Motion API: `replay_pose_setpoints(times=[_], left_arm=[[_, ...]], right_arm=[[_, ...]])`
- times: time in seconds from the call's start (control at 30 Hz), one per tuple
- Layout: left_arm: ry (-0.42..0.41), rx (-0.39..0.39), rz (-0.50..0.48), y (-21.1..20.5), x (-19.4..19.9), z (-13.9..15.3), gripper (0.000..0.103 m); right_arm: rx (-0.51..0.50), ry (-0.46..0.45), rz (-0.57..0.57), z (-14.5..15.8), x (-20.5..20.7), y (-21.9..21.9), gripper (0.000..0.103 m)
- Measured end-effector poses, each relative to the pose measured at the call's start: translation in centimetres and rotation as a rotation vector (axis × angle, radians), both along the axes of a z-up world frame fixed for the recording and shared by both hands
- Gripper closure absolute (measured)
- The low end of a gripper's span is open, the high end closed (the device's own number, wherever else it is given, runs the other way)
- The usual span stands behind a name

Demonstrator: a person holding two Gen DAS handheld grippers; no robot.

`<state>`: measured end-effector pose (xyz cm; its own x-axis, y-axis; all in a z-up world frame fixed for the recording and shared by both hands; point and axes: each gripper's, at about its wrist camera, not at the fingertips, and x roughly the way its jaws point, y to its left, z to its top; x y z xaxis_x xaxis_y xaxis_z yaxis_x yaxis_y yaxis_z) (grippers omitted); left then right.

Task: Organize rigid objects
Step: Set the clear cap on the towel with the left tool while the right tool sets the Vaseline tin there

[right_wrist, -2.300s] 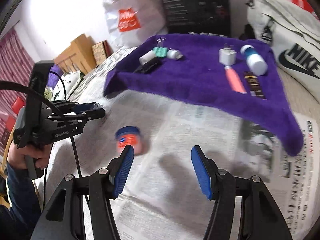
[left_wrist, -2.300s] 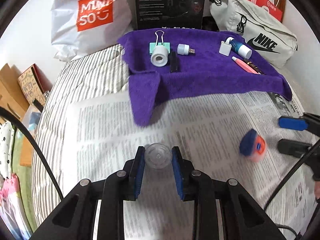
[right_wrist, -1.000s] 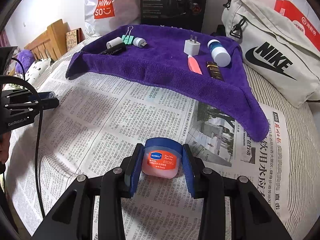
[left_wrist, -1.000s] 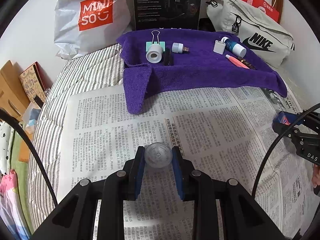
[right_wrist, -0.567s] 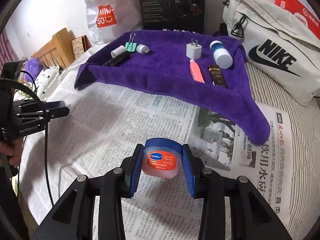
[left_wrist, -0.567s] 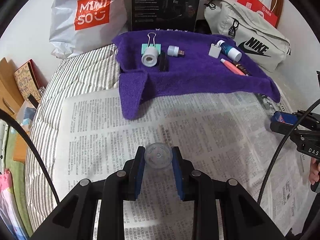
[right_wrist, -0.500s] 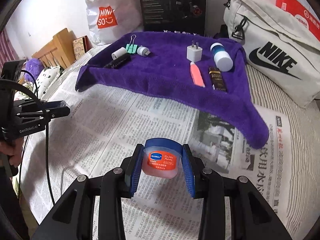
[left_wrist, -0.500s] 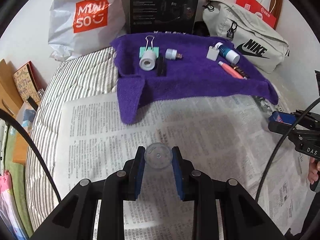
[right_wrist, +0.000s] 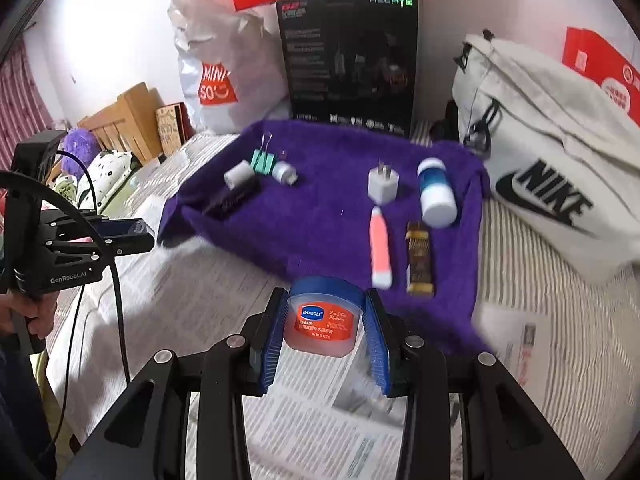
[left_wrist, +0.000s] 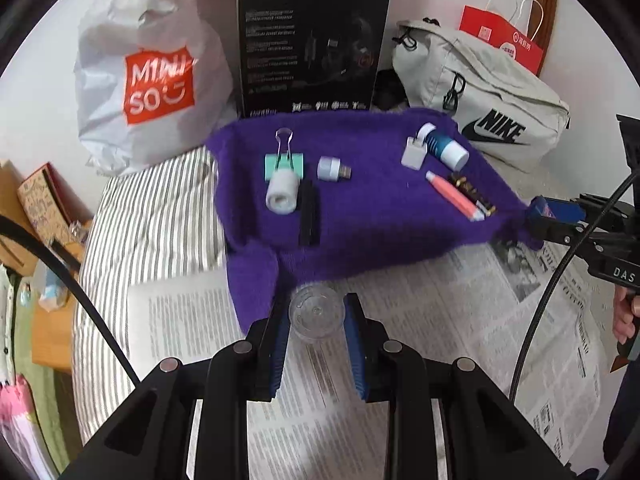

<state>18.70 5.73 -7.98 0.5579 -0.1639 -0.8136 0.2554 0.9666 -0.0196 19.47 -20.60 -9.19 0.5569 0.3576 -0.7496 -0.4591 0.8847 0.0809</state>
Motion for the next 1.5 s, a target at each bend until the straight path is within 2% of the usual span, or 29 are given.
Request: replay_pose_setpoints(times=[0.3, 0.47, 0.57, 0.77, 0.9, 0.97, 1.33, 1.5], left_arm=[[-0.062, 0.018, -0.064, -1.6, 5.7, 4.3, 0.077], [-0.064, 0.052, -0.124, -3.6, 9.2, 5.0, 0.077], [-0.059, 0.077, -0.146, -4.3, 11.2, 4.8, 0.077], [-0.045, 0.064, -0.146, -4.3, 14.1, 3.5, 0.077], [-0.053, 0.046, -0.159, -4.2, 14.3, 2.4, 0.077], [-0.032, 0.020, -0.169, -4.0, 14.5, 1.9, 0.077], [-0.001, 0.017, -0.129, -2.2, 15.4, 0.7, 0.077], [0.005, 0.029, -0.140, -2.5, 15.4, 0.5, 0.077]], right_arm=[[-0.026, -0.037, 0.023, 3.3, 6.3, 0.6, 0.065], [-0.031, -0.032, 0.064, 3.8, 9.9, 2.1, 0.065], [-0.054, -0.034, 0.085, 3.3, 11.4, 2.8, 0.065], [-0.033, -0.014, 0.092, 2.0, 13.4, 2.4, 0.065], [-0.022, 0.009, 0.107, 1.0, 13.8, 2.3, 0.065], [-0.034, 0.019, 0.115, 0.5, 13.9, 2.5, 0.065], [-0.072, 0.082, 0.227, -2.2, 13.4, 4.5, 0.065], [-0.104, 0.115, 0.249, -4.4, 13.7, 5.5, 0.065]])
